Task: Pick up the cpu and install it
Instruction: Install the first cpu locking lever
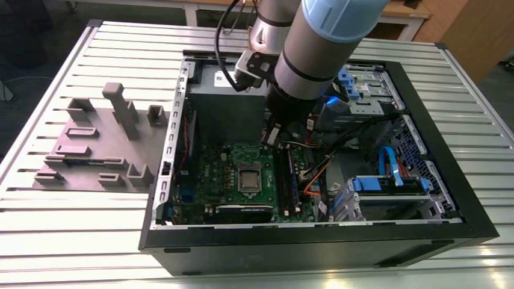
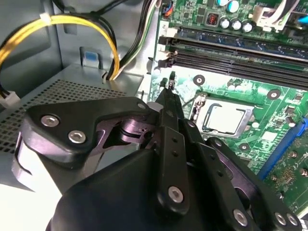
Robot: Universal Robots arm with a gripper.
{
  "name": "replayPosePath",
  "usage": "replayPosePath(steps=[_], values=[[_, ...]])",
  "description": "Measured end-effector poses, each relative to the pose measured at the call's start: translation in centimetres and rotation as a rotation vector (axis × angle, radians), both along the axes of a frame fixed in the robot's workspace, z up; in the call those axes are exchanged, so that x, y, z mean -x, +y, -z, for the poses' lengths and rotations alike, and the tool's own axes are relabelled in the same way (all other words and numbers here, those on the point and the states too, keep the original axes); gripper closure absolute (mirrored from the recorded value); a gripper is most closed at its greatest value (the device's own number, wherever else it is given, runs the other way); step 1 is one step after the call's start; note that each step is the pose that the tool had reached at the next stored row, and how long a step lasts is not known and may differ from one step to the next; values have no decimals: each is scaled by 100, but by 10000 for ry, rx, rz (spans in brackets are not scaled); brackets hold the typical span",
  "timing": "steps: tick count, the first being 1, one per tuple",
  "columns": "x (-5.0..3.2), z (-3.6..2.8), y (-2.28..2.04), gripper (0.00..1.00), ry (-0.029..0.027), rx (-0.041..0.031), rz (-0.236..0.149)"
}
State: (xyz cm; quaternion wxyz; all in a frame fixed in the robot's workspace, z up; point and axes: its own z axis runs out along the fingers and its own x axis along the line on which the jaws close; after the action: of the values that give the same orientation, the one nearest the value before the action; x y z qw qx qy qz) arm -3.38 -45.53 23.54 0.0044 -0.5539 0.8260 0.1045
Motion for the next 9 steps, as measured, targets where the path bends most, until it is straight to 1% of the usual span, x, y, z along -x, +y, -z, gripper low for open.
replayPosePath(steps=[2, 6, 9], values=[[2, 0, -9, 89, 0, 18, -41], [2, 0, -48, 89, 1, 107, -47], [3, 0, -72, 89, 1, 142, -45]])
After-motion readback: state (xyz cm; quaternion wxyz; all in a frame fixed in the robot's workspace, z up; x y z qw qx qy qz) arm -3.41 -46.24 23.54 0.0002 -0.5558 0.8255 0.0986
